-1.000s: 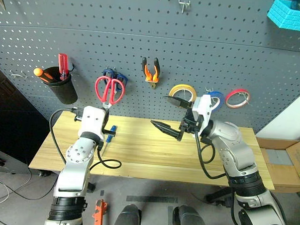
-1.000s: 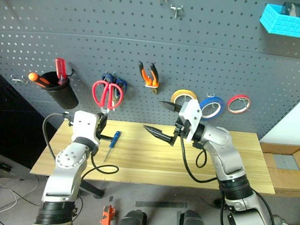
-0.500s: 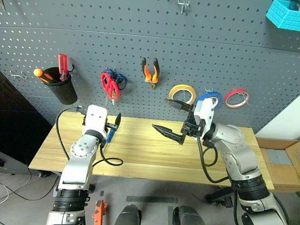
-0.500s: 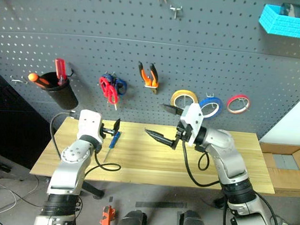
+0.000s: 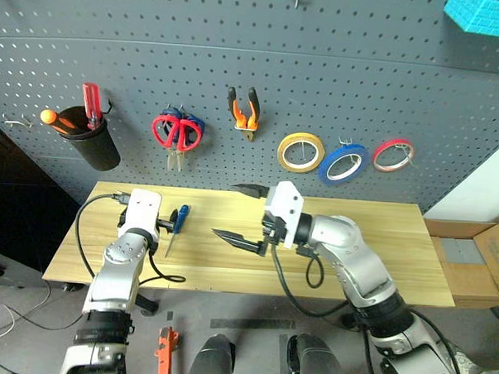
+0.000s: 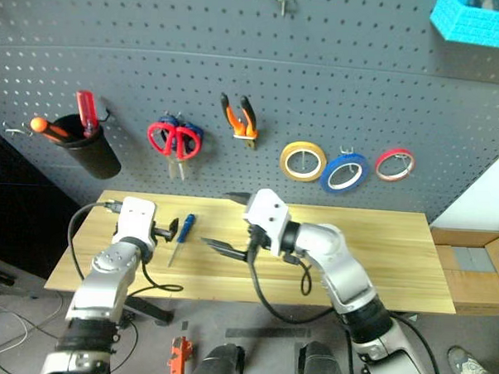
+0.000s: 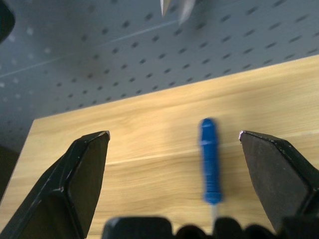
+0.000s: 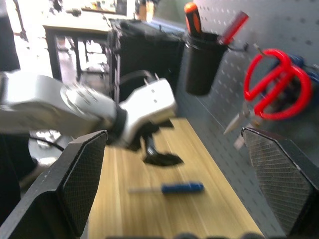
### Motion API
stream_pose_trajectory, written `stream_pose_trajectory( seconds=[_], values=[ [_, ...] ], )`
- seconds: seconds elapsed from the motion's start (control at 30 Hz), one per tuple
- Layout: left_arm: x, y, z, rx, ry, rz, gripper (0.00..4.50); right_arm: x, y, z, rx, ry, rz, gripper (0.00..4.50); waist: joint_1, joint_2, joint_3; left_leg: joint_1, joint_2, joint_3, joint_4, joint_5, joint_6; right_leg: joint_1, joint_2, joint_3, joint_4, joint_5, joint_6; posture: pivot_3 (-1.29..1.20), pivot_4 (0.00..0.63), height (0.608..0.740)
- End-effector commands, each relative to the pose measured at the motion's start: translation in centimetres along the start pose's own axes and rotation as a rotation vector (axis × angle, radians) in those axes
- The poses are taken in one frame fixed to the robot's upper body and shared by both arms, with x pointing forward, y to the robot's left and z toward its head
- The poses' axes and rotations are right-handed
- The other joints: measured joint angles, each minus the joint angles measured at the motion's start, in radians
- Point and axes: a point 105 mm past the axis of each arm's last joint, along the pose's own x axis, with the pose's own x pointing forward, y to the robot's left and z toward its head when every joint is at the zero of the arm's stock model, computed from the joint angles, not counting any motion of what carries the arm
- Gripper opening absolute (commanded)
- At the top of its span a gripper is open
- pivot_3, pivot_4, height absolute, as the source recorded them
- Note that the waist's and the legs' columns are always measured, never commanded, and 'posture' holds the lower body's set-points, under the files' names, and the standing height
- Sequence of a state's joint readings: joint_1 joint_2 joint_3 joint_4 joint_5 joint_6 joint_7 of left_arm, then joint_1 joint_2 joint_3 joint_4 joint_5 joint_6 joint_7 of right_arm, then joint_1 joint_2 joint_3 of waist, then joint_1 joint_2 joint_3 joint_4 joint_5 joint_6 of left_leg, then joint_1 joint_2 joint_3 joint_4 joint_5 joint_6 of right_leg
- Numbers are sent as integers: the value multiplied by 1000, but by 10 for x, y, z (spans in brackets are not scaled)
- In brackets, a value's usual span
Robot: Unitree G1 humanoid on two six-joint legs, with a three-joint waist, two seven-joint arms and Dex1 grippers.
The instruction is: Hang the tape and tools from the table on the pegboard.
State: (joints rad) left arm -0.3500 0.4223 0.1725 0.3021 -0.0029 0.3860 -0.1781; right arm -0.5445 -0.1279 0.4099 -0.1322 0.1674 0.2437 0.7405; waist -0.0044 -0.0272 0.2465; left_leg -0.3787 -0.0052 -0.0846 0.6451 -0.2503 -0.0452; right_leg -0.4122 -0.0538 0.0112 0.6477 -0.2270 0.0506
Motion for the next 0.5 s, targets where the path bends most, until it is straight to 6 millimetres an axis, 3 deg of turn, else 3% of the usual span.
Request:
stream_pose_trajectory(
  seconds=[0.03, 0.27, 0.43, 0.5],
  values=[
    [12, -9, -6, -37, 37, -87, 4480, 2, -1, 6, -6, -11, -4, 4500, 1, -1, 15, -1, 0, 0, 0, 0, 0, -1, 0, 0, 0, 2, -3, 39, 339, 740],
    [25, -25, -18, -71, 91, -179, 4480, -6, -6, 2, 30, 15, -39, 4500, -15, -5, 55, -18, 0, 0, 1, 0, 0, -18, -1, -1, 3, 2, -3, 11, 380, 740],
    [30, -20, -22, -42, 104, -156, 4480, -7, -2, 3, 52, 17, -50, 4500, -27, -6, 69, -22, 0, 2, 1, 0, 0, -26, -2, 2, 10, 2, -4, 5, 393, 740],
    [30, -17, -22, -34, 103, -148, 4114, -8, 0, 2, 59, 20, -52, 4500, -28, -5, 73, -21, 0, 2, 2, 0, 0, -26, -1, 2, 11, 2, -3, 8, 396, 740]
  ],
)
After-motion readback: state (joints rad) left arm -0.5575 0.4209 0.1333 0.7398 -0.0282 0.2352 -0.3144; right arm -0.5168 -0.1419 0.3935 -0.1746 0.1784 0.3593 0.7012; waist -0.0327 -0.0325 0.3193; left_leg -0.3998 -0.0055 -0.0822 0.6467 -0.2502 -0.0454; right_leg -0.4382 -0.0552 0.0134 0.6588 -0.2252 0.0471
